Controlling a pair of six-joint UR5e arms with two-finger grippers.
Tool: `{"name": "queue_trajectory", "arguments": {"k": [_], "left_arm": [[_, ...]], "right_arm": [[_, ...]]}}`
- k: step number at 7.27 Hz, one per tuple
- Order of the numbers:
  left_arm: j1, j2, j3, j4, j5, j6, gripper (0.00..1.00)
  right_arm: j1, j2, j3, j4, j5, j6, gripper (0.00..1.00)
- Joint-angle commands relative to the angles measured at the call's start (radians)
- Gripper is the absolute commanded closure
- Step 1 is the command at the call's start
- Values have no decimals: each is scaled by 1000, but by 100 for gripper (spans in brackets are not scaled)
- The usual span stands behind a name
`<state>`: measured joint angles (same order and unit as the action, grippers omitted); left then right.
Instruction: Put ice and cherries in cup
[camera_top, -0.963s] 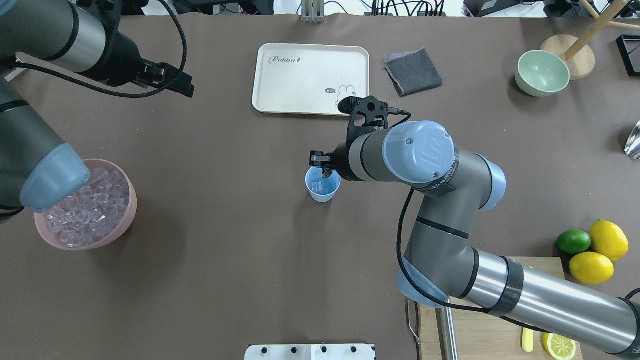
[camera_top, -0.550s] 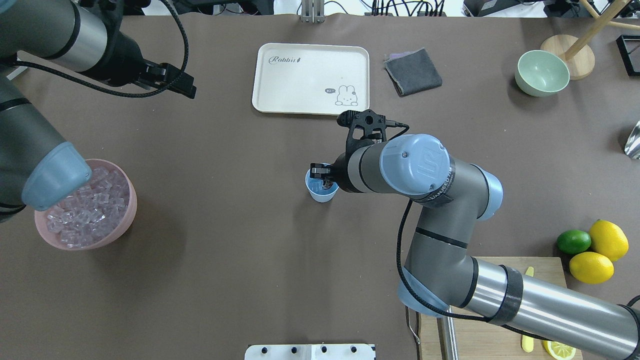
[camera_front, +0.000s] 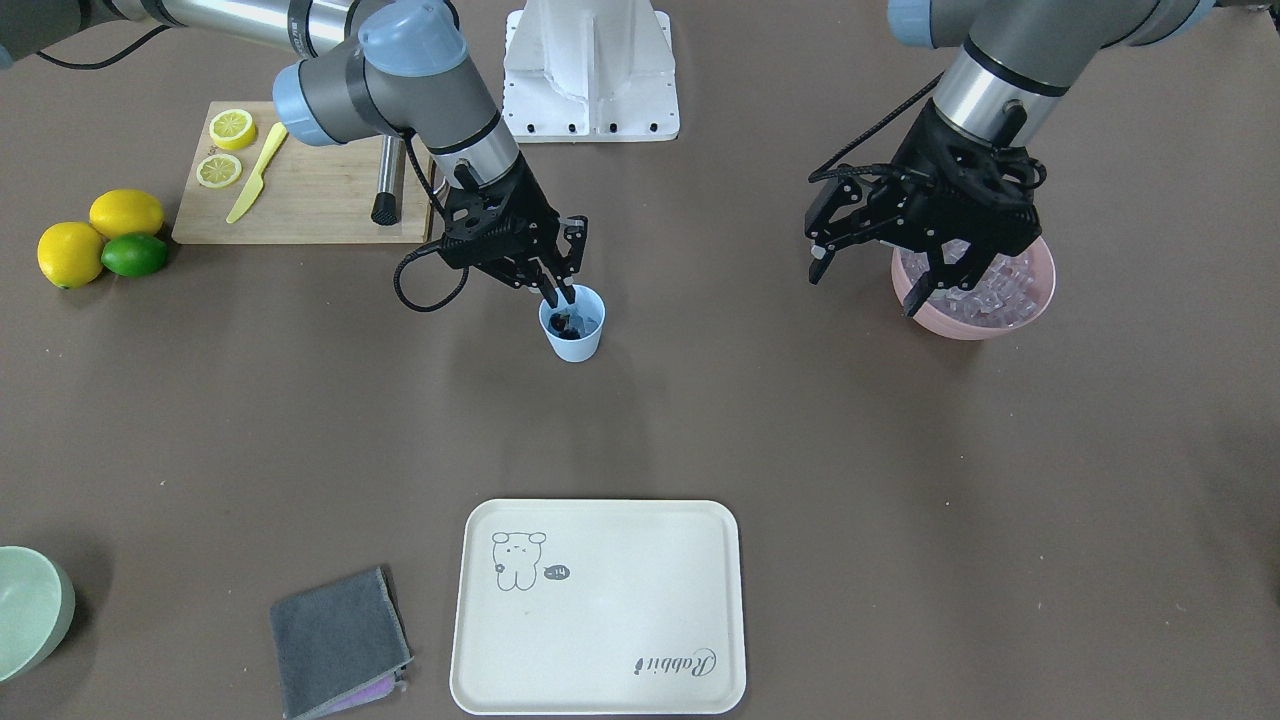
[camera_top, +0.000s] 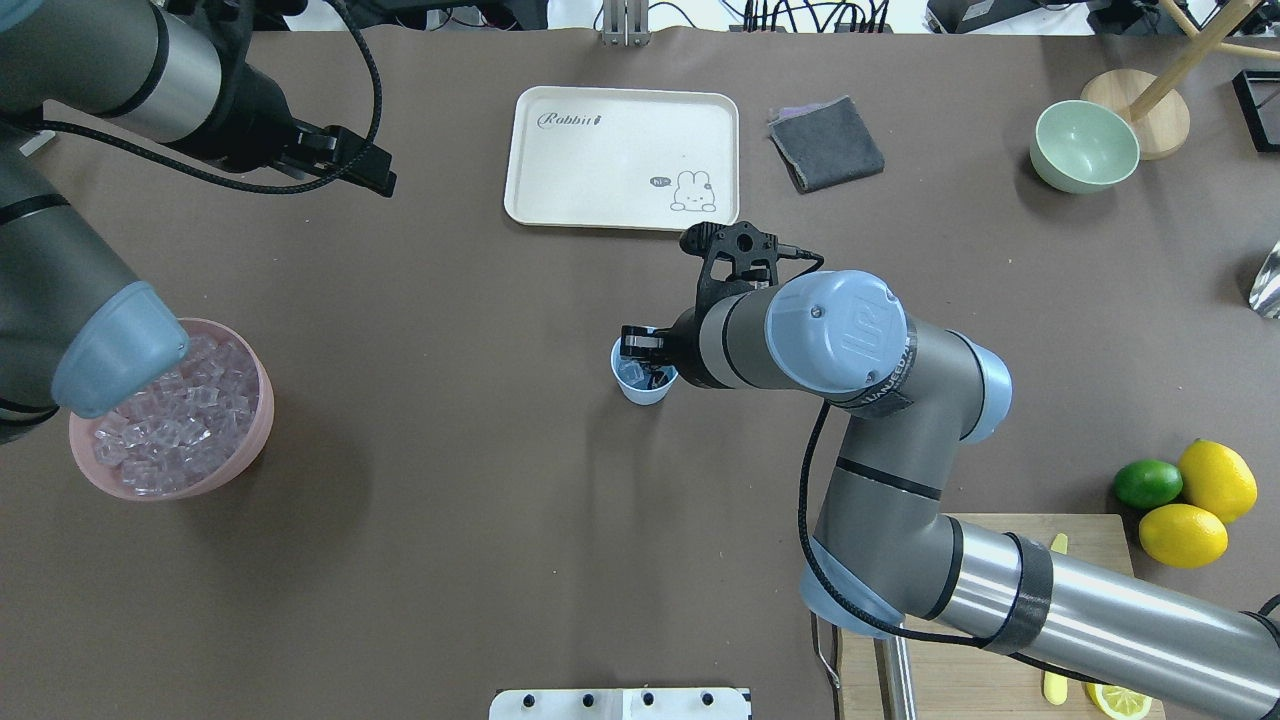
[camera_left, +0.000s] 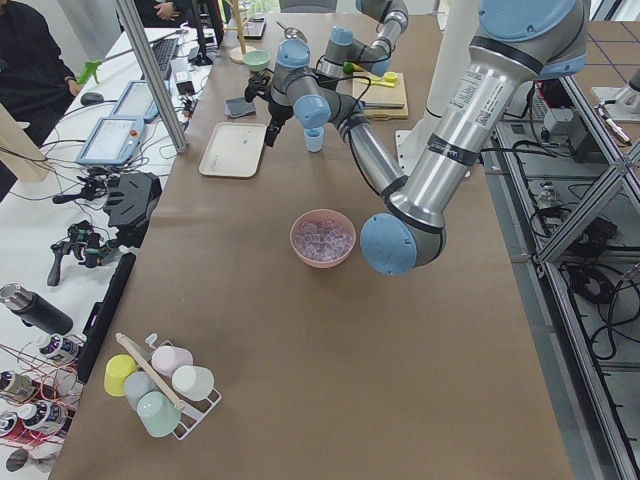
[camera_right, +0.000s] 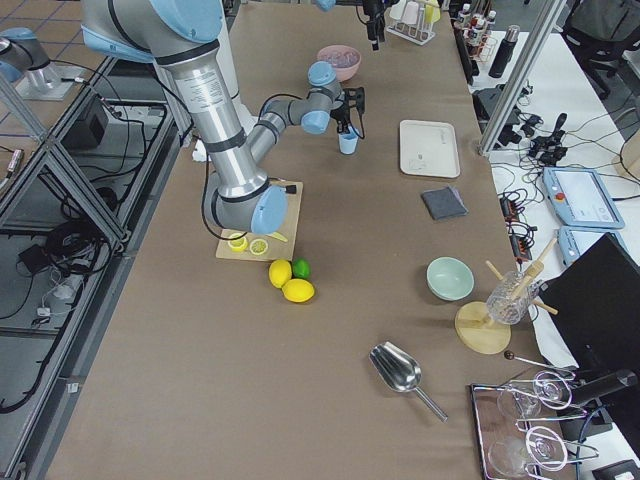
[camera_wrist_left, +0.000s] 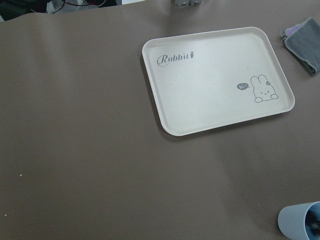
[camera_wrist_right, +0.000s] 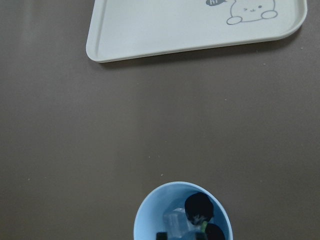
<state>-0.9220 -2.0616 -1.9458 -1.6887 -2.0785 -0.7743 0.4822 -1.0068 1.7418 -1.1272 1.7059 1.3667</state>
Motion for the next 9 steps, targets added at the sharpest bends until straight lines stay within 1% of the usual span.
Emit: {"name": "queue_trajectory", "arguments": {"k": [1,2,3,4,5,6,7,8,9], "left_arm": [[-3,1,-2,1,5,1,3],[-18,12,-1,1,15,1,3],[-30,32,1,-2,35,3,3],[-38,38,1,-6,95,3,3],[-66,50,19,-26,127,3,3],[-95,78,21,-40,130,3,3],[-118,122,28,-96,130,1,3],[-168,194,36,-117,123,1,3],[-222,228,80,-114,118,69,3]], "right_arm": [[74,4,68,-64,123,21,0],[152,-2,138,-157,246,20,0],[282,-15,177,-237,388,5,0],[385,-59,186,-255,528,-44,0],[445,-138,196,-256,578,-160,0],[481,-221,191,-256,581,-298,0],[521,-295,183,-258,581,-440,0],[573,-352,180,-258,586,-527,0],[623,-433,173,-258,587,-660,0]]}}
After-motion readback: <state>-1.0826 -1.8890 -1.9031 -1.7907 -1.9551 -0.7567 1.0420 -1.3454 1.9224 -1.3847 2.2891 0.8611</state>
